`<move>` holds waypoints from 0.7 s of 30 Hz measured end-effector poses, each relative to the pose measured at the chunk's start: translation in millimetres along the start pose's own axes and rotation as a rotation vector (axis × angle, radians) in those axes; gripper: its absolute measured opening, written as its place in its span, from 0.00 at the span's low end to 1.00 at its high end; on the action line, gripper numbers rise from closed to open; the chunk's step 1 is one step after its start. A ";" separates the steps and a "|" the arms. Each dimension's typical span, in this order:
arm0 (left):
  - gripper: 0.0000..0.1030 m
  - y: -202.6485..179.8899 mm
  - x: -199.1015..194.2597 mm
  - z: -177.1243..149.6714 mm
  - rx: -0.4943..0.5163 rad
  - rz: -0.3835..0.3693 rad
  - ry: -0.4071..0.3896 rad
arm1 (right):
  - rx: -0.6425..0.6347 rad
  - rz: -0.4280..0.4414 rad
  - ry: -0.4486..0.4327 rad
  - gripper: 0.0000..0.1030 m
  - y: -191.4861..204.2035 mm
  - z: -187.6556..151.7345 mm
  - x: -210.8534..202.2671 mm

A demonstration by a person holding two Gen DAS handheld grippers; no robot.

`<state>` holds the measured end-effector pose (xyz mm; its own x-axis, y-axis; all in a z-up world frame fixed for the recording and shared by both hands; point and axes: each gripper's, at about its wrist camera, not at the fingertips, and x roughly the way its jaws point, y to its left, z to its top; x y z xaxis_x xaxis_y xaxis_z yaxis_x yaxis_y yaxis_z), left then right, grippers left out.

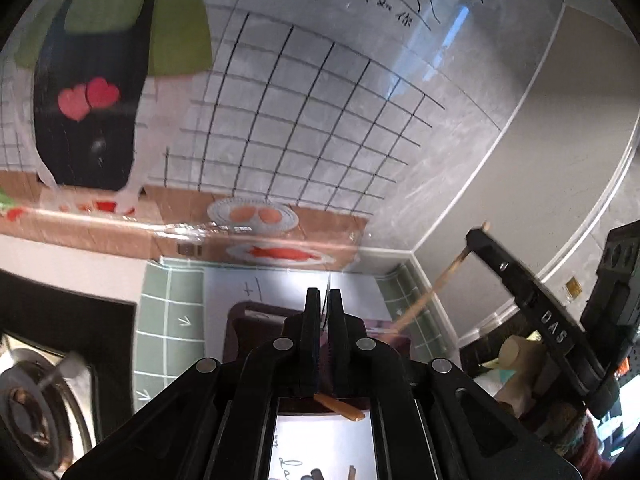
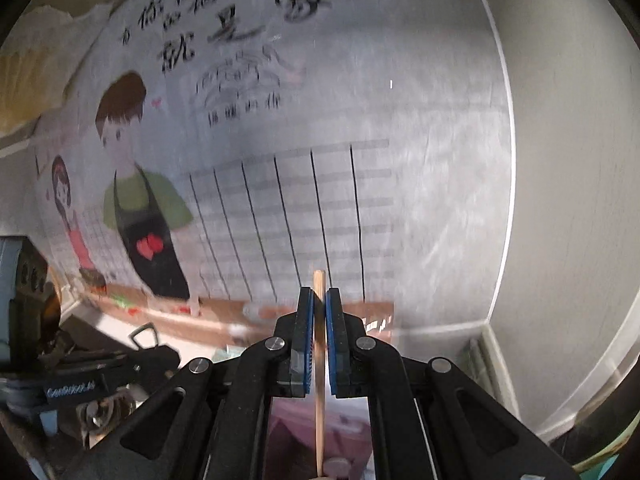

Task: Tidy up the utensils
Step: 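Carry the utensil with the left gripper while the right gripper carries the chopstick to the holder, then open both grippers over the purple holder and pull back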

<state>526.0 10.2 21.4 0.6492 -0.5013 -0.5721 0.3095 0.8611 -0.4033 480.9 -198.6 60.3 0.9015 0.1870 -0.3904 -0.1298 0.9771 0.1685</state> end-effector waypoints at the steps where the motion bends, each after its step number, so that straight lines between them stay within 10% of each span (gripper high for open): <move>1: 0.08 0.3 1.1 -3.2 0.004 -0.005 0.004 | 0.003 0.007 0.019 0.06 -0.1 -3.1 1.4; 8: 0.50 -1.1 -31.6 -21.6 -0.034 -0.003 -0.026 | 0.039 0.018 0.080 0.10 -10.1 -24.7 -24.9; 16: 0.56 3.8 -78.2 -81.4 -0.042 0.138 -0.022 | 0.004 0.028 0.064 0.19 -8.0 -46.6 -88.3; 21: 0.57 14.0 -85.0 -130.0 -0.073 0.163 0.067 | -0.058 0.057 0.200 0.20 4.3 -76.3 -98.0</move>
<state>384.8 53.9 -28.4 0.6379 -0.3626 -0.6794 0.1517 0.9241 -0.3508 360.5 -205.0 30.3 0.7927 0.2526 -0.5548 -0.2068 0.9676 0.1451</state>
